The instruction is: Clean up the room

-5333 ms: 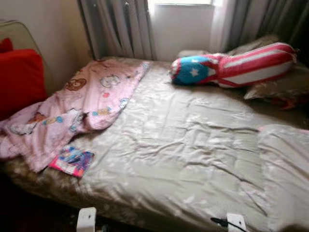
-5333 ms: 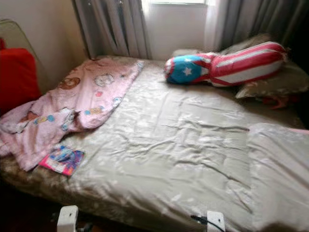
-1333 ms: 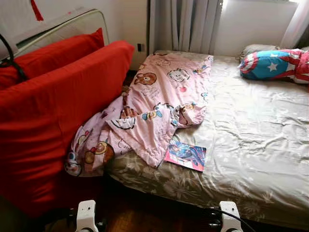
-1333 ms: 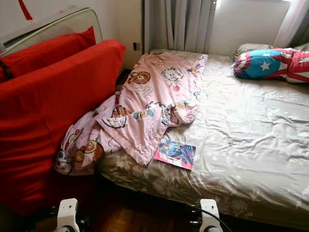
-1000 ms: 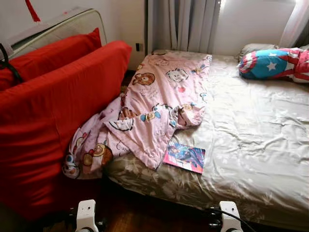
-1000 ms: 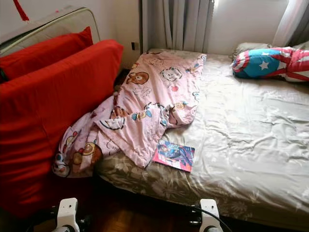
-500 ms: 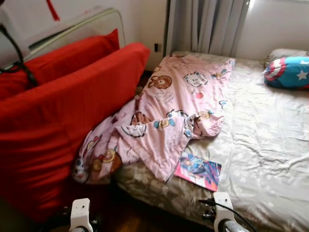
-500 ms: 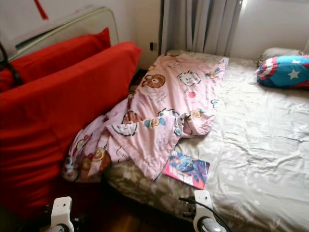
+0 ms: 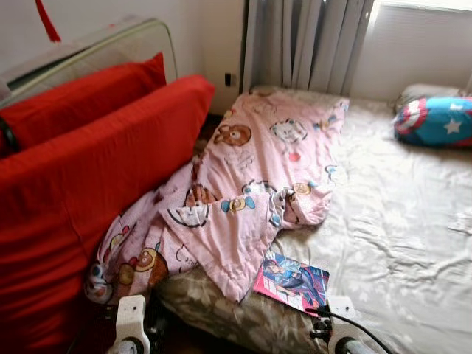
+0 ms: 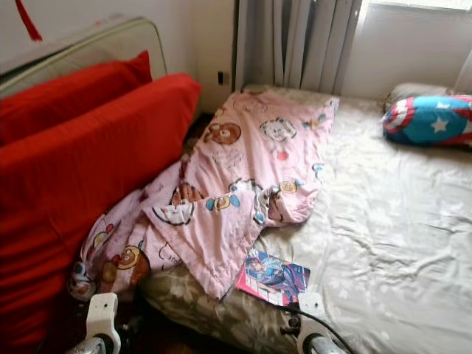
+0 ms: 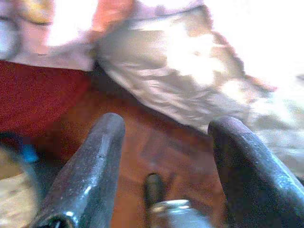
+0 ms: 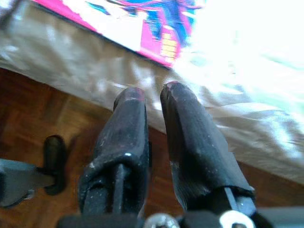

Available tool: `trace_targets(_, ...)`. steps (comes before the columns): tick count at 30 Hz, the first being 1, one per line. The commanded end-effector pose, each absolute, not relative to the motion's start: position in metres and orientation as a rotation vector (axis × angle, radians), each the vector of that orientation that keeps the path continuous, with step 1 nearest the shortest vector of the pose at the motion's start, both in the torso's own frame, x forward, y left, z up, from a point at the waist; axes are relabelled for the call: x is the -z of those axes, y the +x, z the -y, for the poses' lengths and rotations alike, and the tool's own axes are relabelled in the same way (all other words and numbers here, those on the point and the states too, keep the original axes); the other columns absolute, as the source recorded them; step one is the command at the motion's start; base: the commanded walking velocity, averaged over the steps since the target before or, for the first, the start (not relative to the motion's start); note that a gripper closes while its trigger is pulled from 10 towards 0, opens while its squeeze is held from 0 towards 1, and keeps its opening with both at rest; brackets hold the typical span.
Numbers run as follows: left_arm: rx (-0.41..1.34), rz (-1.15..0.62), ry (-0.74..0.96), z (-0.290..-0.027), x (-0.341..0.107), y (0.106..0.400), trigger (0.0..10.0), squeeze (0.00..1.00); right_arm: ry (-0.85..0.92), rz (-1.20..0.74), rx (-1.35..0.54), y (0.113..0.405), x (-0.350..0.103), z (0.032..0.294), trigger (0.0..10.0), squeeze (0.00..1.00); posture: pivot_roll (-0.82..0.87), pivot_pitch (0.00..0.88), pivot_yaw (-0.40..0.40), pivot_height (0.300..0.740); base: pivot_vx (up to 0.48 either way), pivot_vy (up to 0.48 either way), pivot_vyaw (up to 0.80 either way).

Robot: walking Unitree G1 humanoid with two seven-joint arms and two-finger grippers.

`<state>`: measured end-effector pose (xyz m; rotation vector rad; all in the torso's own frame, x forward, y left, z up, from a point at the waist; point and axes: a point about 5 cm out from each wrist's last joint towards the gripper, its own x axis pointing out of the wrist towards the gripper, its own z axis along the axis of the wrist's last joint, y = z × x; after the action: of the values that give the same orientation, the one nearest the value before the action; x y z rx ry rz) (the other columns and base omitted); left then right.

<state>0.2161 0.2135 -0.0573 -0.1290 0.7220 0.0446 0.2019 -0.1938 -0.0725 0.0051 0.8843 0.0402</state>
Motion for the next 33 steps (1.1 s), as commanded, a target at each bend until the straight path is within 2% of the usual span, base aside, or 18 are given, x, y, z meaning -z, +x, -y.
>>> trace_targets(1,-0.053,-0.722,-0.155,-0.217,0.060,0.210,10.0,0.00,-0.001,-0.854,-0.057,0.205,0.071,0.192,10.0,0.00,-0.02,0.000,-0.007,0.740,0.000,0.000,0.00)
trace_targets(5,-0.040,-0.627,-0.195,-0.212,0.054,0.216,10.0,0.00,0.042,-0.770,-0.034,0.208,0.066,0.192,10.0,0.00,-0.02,0.000,-0.009,0.740,0.000,0.000,0.00)
trace_targets(8,0.002,-0.362,-0.216,-0.191,0.022,0.248,10.0,0.00,0.065,-0.699,-0.025,0.210,0.062,0.192,10.0,0.00,-0.03,0.000,-0.013,0.740,0.000,0.000,0.00)
trace_targets(14,0.051,-0.260,-0.226,-0.185,0.007,0.255,10.0,0.00,0.061,-0.654,-0.012,0.212,0.060,0.193,10.0,0.00,-0.05,0.000,-0.009,0.740,0.000,0.000,0.00)
trace_targets(16,0.087,-0.132,-0.195,-0.189,-0.016,0.262,10.0,0.00,0.059,-0.600,0.000,0.214,0.056,0.195,10.0,0.00,-0.02,0.007,-0.014,0.740,0.000,0.000,0.00)
trace_targets(18,0.078,-0.110,-0.186,-0.191,-0.021,0.264,10.0,0.00,0.049,-0.559,0.001,0.219,0.051,0.193,10.0,0.00,-0.02,0.006,-0.015,0.740,0.000,0.000,0.00)
trace_targets(19,0.079,-0.097,-0.182,-0.191,-0.024,0.264,10.0,0.00,0.005,-0.443,-0.011,0.239,0.034,0.183,10.0,0.00,-0.02,0.006,-0.015,0.740,0.000,0.000,0.00)
trace_targets(20,0.079,-0.097,-0.182,-0.191,-0.024,0.264,10.0,0.00,0.005,-0.443,-0.011,0.239,0.034,0.183,10.0,0.00,-0.02,0.006,-0.015,0.740,0.000,0.000,0.00)
trace_targets(21,0.087,-0.076,-0.165,-0.191,-0.029,0.263,10.0,0.00,-0.073,-0.151,-0.024,0.264,-0.005,0.168,10.0,0.00,-0.03,0.009,-0.019,0.740,0.000,0.000,0.00)
trace_targets(22,0.088,-0.071,-0.160,-0.191,-0.030,0.262,10.0,0.00,-0.084,-0.080,-0.022,0.267,-0.014,0.165,10.0,0.00,-0.03,0.009,-0.019,0.740,0.000,0.000,0.00)
trace_targets(27,0.062,-0.070,-0.163,-0.197,-0.032,0.254,10.0,0.00,0.000,-0.092,-0.006,0.260,-0.014,0.165,10.0,0.00,-0.03,0.023,-0.020,0.740,0.000,0.000,0.00)
trace_targets(33,0.033,-0.071,-0.154,-0.205,-0.037,0.248,10.0,0.00,0.023,-0.102,0.022,0.252,-0.012,0.162,10.0,0.00,-0.02,0.028,-0.024,0.740,0.000,0.000,0.00)
